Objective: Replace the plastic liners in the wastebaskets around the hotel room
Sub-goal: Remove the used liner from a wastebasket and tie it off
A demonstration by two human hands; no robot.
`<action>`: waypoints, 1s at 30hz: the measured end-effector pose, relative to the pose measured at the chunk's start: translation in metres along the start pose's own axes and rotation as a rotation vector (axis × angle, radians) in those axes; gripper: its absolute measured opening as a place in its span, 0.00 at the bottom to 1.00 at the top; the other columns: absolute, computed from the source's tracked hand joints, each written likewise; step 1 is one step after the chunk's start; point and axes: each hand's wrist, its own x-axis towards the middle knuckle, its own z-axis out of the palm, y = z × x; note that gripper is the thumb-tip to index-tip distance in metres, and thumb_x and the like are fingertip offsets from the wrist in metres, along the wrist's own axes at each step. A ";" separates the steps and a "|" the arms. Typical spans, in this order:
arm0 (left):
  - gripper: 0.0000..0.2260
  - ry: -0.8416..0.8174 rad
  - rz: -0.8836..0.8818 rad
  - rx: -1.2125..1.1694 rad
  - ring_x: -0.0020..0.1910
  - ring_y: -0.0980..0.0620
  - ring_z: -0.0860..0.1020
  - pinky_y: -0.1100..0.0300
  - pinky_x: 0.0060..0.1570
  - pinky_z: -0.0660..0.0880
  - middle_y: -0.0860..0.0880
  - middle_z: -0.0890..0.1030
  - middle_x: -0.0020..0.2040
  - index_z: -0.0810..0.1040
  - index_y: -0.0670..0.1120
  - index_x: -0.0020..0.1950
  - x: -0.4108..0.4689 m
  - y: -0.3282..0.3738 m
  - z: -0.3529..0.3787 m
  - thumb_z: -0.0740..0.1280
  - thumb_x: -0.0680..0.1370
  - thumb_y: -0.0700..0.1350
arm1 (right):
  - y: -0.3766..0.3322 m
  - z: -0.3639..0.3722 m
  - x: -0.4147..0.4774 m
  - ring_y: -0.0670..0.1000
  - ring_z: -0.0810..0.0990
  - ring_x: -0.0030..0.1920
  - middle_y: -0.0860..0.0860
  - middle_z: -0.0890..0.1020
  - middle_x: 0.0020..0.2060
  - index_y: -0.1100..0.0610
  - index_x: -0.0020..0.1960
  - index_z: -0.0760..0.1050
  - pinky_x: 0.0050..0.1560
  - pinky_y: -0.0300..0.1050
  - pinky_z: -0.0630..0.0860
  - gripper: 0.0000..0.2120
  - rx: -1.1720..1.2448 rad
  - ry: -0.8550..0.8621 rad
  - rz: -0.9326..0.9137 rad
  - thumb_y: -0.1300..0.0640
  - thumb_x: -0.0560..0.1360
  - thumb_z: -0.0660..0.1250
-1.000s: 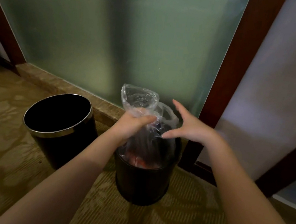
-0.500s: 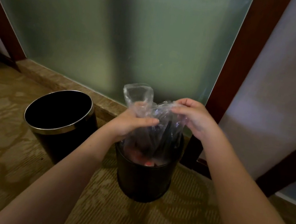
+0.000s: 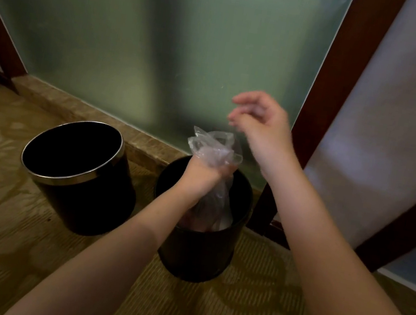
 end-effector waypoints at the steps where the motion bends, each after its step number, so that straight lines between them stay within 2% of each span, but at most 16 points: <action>1: 0.07 0.011 -0.007 -0.026 0.44 0.54 0.80 0.61 0.46 0.77 0.41 0.82 0.46 0.78 0.36 0.51 -0.001 0.001 0.000 0.70 0.73 0.34 | 0.010 -0.010 0.003 0.47 0.78 0.37 0.50 0.79 0.35 0.52 0.45 0.74 0.45 0.38 0.74 0.17 -0.031 0.067 0.045 0.74 0.73 0.61; 3: 0.05 0.046 0.009 -0.070 0.39 0.59 0.79 0.65 0.43 0.76 0.48 0.81 0.41 0.79 0.42 0.46 0.000 0.002 -0.001 0.70 0.73 0.34 | 0.036 -0.033 0.005 0.51 0.80 0.46 0.51 0.81 0.42 0.52 0.50 0.74 0.52 0.44 0.75 0.17 -0.175 -0.017 0.216 0.73 0.73 0.62; 4: 0.07 0.069 0.016 -0.076 0.37 0.61 0.79 0.67 0.43 0.75 0.50 0.80 0.39 0.78 0.44 0.43 0.000 0.003 -0.001 0.70 0.73 0.33 | 0.048 -0.042 0.002 0.52 0.80 0.53 0.53 0.82 0.49 0.53 0.56 0.74 0.57 0.47 0.74 0.19 -0.252 -0.161 0.315 0.73 0.72 0.63; 6: 0.09 0.097 0.016 -0.083 0.36 0.61 0.80 0.67 0.42 0.75 0.51 0.81 0.38 0.78 0.46 0.42 0.001 0.005 -0.001 0.70 0.73 0.32 | 0.066 -0.053 -0.007 0.51 0.76 0.62 0.56 0.78 0.62 0.58 0.68 0.70 0.65 0.44 0.70 0.27 -0.342 -0.470 0.440 0.72 0.71 0.69; 8: 0.09 0.117 0.016 -0.061 0.37 0.59 0.80 0.65 0.42 0.76 0.51 0.81 0.38 0.79 0.46 0.42 0.002 0.006 -0.001 0.72 0.72 0.33 | 0.078 -0.049 -0.016 0.47 0.74 0.64 0.52 0.77 0.64 0.58 0.70 0.69 0.66 0.38 0.69 0.30 -0.321 -0.657 0.464 0.68 0.70 0.74; 9: 0.09 0.118 0.021 -0.046 0.37 0.59 0.81 0.64 0.42 0.77 0.52 0.81 0.38 0.79 0.47 0.42 0.003 0.008 -0.002 0.72 0.72 0.34 | 0.083 -0.043 -0.020 0.45 0.76 0.63 0.50 0.79 0.62 0.58 0.67 0.72 0.65 0.37 0.71 0.28 -0.306 -0.683 0.453 0.65 0.69 0.75; 11: 0.09 0.128 0.036 -0.033 0.35 0.60 0.80 0.65 0.40 0.77 0.53 0.81 0.36 0.78 0.48 0.40 0.004 0.014 -0.003 0.72 0.72 0.35 | 0.094 -0.028 -0.026 0.48 0.81 0.56 0.50 0.83 0.54 0.56 0.57 0.80 0.61 0.45 0.76 0.18 -0.361 -0.603 0.369 0.60 0.68 0.77; 13: 0.10 0.162 0.050 -0.024 0.33 0.60 0.79 0.65 0.36 0.75 0.54 0.80 0.33 0.78 0.50 0.37 0.006 0.022 -0.004 0.72 0.72 0.35 | 0.102 -0.017 -0.031 0.52 0.83 0.49 0.51 0.85 0.45 0.54 0.45 0.82 0.57 0.53 0.77 0.06 -0.469 -0.488 0.279 0.55 0.69 0.77; 15: 0.11 0.190 0.067 -0.013 0.31 0.54 0.77 0.61 0.35 0.73 0.52 0.77 0.31 0.76 0.50 0.33 0.009 0.027 -0.007 0.73 0.72 0.37 | 0.104 -0.015 -0.032 0.50 0.82 0.46 0.49 0.84 0.41 0.52 0.40 0.80 0.54 0.51 0.78 0.05 -0.567 -0.476 0.274 0.54 0.71 0.75; 18: 0.05 0.246 0.103 -0.015 0.39 0.44 0.79 0.52 0.43 0.75 0.41 0.79 0.38 0.78 0.43 0.41 0.011 0.031 -0.009 0.71 0.70 0.44 | 0.100 -0.018 -0.033 0.48 0.81 0.47 0.48 0.83 0.43 0.52 0.43 0.80 0.55 0.49 0.78 0.06 -0.525 -0.487 0.328 0.58 0.70 0.76; 20: 0.17 0.288 0.105 -0.014 0.52 0.37 0.79 0.47 0.53 0.76 0.34 0.80 0.50 0.79 0.37 0.52 0.011 0.030 -0.010 0.70 0.70 0.47 | 0.090 -0.020 -0.032 0.46 0.81 0.47 0.51 0.83 0.46 0.55 0.50 0.79 0.53 0.40 0.77 0.12 -0.323 -0.456 0.343 0.62 0.69 0.77; 21: 0.19 0.310 0.102 -0.019 0.54 0.34 0.78 0.45 0.54 0.75 0.32 0.79 0.52 0.78 0.35 0.54 0.011 0.029 -0.010 0.70 0.70 0.47 | 0.085 -0.018 -0.032 0.45 0.80 0.46 0.53 0.82 0.46 0.56 0.53 0.79 0.51 0.34 0.76 0.14 -0.238 -0.435 0.337 0.63 0.68 0.76; 23: 0.19 0.348 0.100 -0.017 0.54 0.32 0.76 0.45 0.50 0.75 0.30 0.78 0.52 0.76 0.32 0.54 0.011 0.028 -0.011 0.69 0.73 0.46 | 0.077 -0.013 -0.031 0.47 0.79 0.43 0.56 0.80 0.43 0.58 0.53 0.79 0.48 0.34 0.75 0.14 -0.129 -0.379 0.300 0.64 0.69 0.76; 25: 0.13 0.363 0.094 0.002 0.45 0.37 0.79 0.47 0.47 0.75 0.35 0.80 0.44 0.78 0.36 0.47 0.013 0.027 -0.014 0.68 0.73 0.47 | 0.073 -0.006 -0.030 0.51 0.76 0.39 0.58 0.77 0.37 0.60 0.48 0.79 0.45 0.40 0.73 0.09 -0.075 -0.306 0.246 0.64 0.70 0.75; 27: 0.06 0.386 0.092 0.020 0.34 0.51 0.74 0.53 0.42 0.71 0.50 0.75 0.33 0.74 0.47 0.36 0.012 0.028 -0.015 0.66 0.73 0.46 | 0.075 0.000 -0.030 0.52 0.72 0.36 0.56 0.73 0.32 0.63 0.45 0.78 0.40 0.41 0.69 0.05 -0.054 -0.253 0.211 0.65 0.71 0.73; 30: 0.10 0.505 0.053 0.048 0.36 0.54 0.72 0.54 0.44 0.71 0.54 0.73 0.33 0.72 0.52 0.36 0.014 0.020 -0.021 0.64 0.77 0.42 | 0.078 0.003 -0.031 0.47 0.72 0.32 0.53 0.73 0.30 0.61 0.41 0.77 0.37 0.38 0.70 0.04 -0.067 -0.168 0.221 0.64 0.74 0.71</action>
